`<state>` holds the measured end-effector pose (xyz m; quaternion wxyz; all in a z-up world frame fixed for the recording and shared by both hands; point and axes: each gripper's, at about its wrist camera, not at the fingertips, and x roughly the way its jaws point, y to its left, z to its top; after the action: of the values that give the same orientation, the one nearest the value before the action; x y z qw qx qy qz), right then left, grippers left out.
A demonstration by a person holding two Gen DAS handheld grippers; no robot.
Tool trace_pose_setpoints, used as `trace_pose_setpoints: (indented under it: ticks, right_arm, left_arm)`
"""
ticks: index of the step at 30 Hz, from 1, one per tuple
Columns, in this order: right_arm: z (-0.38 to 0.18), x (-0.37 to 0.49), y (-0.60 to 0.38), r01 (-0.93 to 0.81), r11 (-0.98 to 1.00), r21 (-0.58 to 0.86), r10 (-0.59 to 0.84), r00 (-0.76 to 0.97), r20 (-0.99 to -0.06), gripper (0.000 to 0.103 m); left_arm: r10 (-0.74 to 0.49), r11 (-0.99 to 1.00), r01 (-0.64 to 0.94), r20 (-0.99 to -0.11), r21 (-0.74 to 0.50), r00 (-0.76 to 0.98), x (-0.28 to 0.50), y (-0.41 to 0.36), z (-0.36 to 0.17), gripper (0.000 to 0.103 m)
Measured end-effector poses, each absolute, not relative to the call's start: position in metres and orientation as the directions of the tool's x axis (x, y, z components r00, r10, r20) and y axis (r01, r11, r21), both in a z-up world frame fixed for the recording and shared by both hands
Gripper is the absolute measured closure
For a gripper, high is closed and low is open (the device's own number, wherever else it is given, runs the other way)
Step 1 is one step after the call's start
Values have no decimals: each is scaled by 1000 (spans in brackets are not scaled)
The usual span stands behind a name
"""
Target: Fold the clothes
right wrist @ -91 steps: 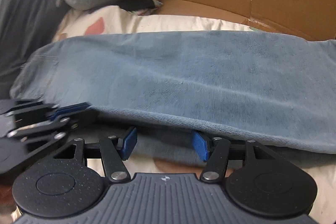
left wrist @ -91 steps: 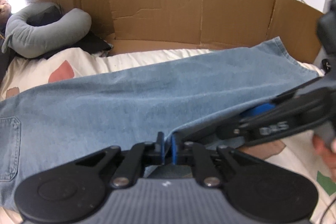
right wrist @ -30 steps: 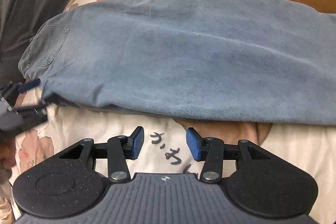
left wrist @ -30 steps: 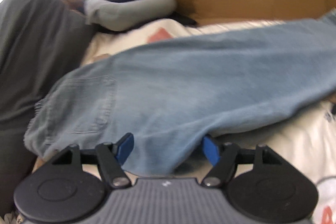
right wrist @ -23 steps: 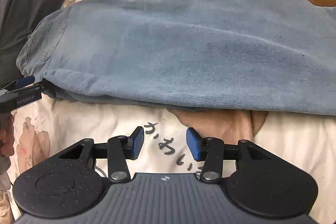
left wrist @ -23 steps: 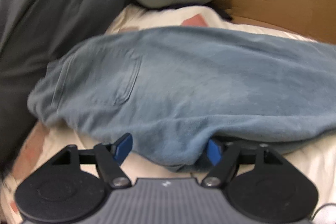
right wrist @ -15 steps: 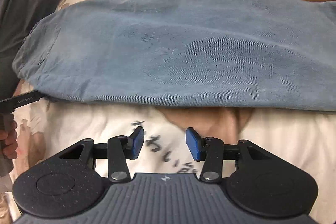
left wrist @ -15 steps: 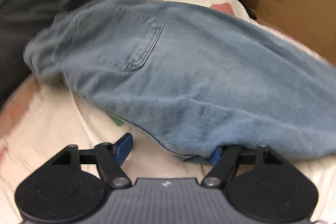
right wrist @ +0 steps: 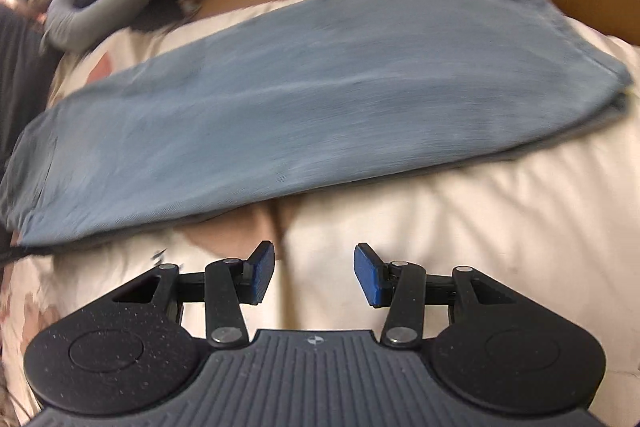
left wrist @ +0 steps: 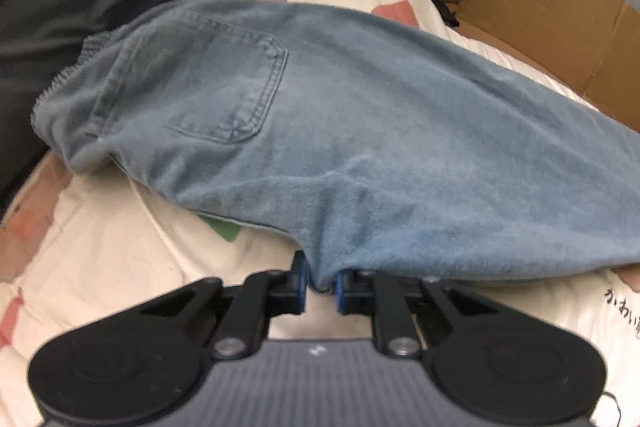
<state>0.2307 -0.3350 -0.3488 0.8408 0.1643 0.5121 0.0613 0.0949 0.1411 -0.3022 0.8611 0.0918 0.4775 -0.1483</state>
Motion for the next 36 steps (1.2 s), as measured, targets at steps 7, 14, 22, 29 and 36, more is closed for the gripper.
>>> trace_pose_setpoints:
  ticks: [7,14,22,29,36]
  right_arm:
    - [-347,225,-379,181,911,371,219,550,-806,54]
    - [-350,224,-424,326,845,424,148,619,-771,51]
    - [-366,230,-468,454,751,480,84,655,-751,50]
    - [-381,245,-494,517,671,532,41,690,-723,50]
    - [-387,261,-511,523,641,562,39,708,-705,52]
  left_arm:
    - [-208,955,287,-850,-70,484,99,146,-315,85]
    - [-224,957,275,-844,-95,488,94,144,-337,78]
    - [-218,954,291,-839,-75,499,93,142,-341,86]
    - [-181,951,307,-859,-29,480,98,136,-335,89]
    - [-149,950,311,-873,3,464,101,129,-335,89]
